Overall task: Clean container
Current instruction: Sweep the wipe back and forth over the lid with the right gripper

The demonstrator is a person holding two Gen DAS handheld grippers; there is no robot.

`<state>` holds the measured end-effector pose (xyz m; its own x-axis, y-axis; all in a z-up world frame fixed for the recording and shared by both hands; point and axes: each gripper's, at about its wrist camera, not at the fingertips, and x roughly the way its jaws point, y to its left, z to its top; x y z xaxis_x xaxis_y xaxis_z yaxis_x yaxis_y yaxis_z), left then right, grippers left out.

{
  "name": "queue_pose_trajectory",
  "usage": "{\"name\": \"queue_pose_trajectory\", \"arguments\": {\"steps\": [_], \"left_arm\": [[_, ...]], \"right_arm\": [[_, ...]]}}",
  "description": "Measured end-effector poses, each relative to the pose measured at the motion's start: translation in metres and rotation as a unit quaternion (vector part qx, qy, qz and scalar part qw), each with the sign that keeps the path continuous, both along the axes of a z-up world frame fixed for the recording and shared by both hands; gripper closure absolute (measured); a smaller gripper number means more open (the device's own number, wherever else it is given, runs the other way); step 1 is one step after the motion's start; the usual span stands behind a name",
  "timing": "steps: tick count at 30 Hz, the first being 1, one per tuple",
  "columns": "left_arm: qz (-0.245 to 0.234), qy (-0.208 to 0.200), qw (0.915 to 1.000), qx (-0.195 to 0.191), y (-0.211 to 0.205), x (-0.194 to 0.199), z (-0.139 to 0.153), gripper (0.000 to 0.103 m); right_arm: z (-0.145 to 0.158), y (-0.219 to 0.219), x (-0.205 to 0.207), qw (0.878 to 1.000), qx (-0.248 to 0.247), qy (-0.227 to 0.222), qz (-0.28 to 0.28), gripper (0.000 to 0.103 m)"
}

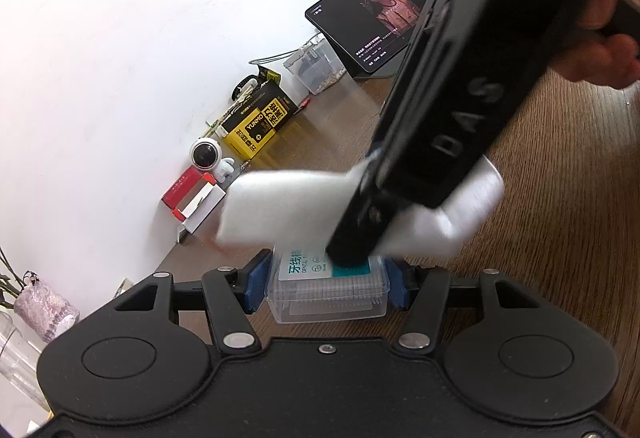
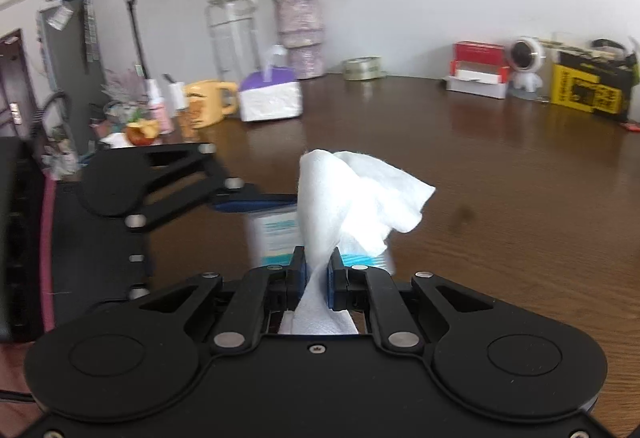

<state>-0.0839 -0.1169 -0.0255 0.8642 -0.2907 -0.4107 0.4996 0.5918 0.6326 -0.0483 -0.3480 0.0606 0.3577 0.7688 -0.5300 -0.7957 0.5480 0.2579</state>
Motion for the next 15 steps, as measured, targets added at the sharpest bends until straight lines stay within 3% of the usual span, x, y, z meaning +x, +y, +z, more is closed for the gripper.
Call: {"name": "queue_pose_trajectory", "arguments": {"steps": [6,15], "left_arm": [[0.000,0.000,1.0000,0.000,0.000,0.000,0.000,0.046],[0.000,0.000,1.0000,0.000,-0.001,-0.001,0.000,0.046]], "right_arm": [[0.006,0.009,-0.012,0.999,0.006,-0.007,0.036,0.093],[-0.001,-0.006,0.015,0.999,-0.017,-0.004,-0.037,0.093]]}}
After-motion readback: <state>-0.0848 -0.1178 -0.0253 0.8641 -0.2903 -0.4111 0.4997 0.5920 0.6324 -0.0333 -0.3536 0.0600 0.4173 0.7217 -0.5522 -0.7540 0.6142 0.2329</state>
